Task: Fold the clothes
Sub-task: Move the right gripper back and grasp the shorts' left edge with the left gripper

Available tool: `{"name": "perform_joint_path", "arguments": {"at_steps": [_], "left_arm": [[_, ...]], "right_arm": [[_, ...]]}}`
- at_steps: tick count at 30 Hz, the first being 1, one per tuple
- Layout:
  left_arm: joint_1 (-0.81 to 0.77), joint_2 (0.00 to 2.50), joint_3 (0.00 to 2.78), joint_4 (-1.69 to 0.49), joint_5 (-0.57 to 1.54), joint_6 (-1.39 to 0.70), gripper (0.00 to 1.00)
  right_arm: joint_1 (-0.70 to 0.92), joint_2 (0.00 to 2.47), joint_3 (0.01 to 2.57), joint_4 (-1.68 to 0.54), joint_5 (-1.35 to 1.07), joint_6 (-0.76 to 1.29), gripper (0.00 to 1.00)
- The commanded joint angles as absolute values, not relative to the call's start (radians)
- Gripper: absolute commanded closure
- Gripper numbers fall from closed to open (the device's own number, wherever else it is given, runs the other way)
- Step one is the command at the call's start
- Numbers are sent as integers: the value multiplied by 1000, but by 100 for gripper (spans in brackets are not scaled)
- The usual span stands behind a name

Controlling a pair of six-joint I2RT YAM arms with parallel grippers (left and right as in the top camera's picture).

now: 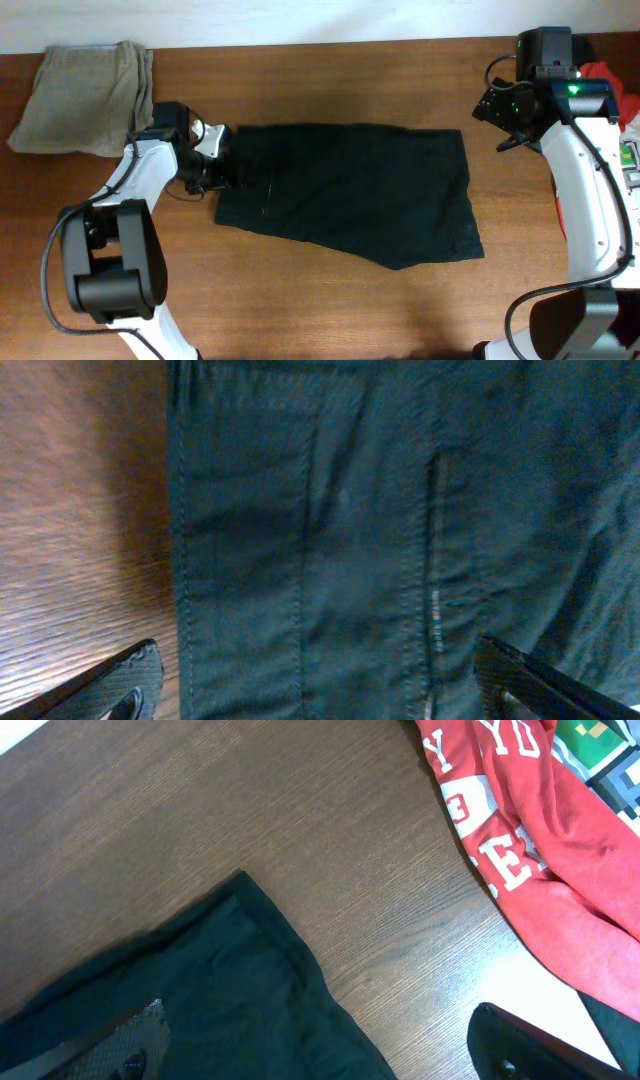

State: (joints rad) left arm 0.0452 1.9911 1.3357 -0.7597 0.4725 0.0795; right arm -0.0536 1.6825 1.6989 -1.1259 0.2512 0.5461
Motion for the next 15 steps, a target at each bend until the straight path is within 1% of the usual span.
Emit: {"name": "perform_joint_path", "arguments": {"at_steps": [1, 7, 8, 9, 10, 11, 13, 14, 15], "left_arm": [[44, 2049, 1351, -765, 499, 117, 1], [45, 2065, 1344, -762, 490, 134, 1], [44, 2067, 1341, -762, 491, 134, 4], [42, 2069, 1337, -762, 492, 134, 11], [39, 2074, 1332, -762, 498, 134, 23], [37, 2078, 1327, -760, 502, 134, 27], [32, 2098, 1318, -762, 503, 134, 40], [29, 2110, 1315, -762, 505, 134, 49], [27, 2120, 1315, -764, 505, 134, 62]], "right_arm": [[-54, 1690, 1705, -1127, 282, 555, 1], [-54, 1690, 1705, -1127, 282, 555, 1], [-54, 1690, 1705, -1127, 282, 555, 1], [-54, 1690, 1705, -1127, 282, 555, 1], [-54, 1690, 1705, -1127, 282, 555, 1], [-54, 1690, 1705, -1127, 282, 555, 1], [-54, 1690, 1705, -1127, 282, 555, 1], [-54, 1690, 1705, -1127, 281, 555, 1], [-54, 1690, 1705, -1127, 282, 555, 1]]}}
